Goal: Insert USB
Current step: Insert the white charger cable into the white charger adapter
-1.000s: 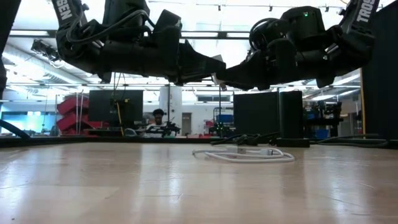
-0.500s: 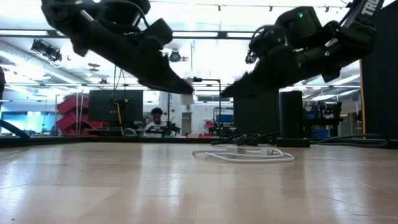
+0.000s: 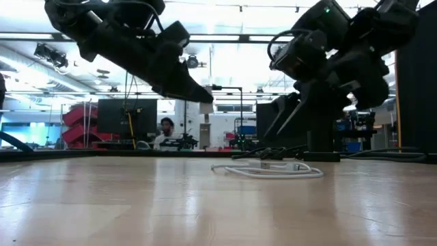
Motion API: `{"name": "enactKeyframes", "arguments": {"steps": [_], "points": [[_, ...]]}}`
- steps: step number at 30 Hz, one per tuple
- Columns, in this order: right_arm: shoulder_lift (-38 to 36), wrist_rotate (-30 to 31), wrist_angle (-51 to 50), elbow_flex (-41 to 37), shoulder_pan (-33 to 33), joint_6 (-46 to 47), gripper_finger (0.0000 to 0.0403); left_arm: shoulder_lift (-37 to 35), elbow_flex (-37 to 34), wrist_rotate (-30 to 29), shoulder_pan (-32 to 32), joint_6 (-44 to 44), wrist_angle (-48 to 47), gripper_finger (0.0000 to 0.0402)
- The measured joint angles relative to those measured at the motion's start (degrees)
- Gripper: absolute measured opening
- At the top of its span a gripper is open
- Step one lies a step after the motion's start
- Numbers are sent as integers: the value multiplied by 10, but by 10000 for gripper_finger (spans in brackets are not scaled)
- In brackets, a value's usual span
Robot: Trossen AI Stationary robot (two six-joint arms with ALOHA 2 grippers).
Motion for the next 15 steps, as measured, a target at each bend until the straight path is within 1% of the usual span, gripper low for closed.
{"name": "enactKeyframes", "arguments": {"steps": [3, 7, 11, 15], "points": [[5, 7, 4, 10, 10, -1, 119, 0, 0, 7, -3, 0, 9, 143], [33, 39, 6, 21, 17, -6, 121, 0, 0, 8, -6, 0, 11, 143], [80, 41, 3, 40, 16, -5, 126, 0, 0, 8, -10, 0, 11, 143], [104, 42, 1, 65, 16, -2, 128, 0, 1, 8, -11, -2, 5, 143]]}}
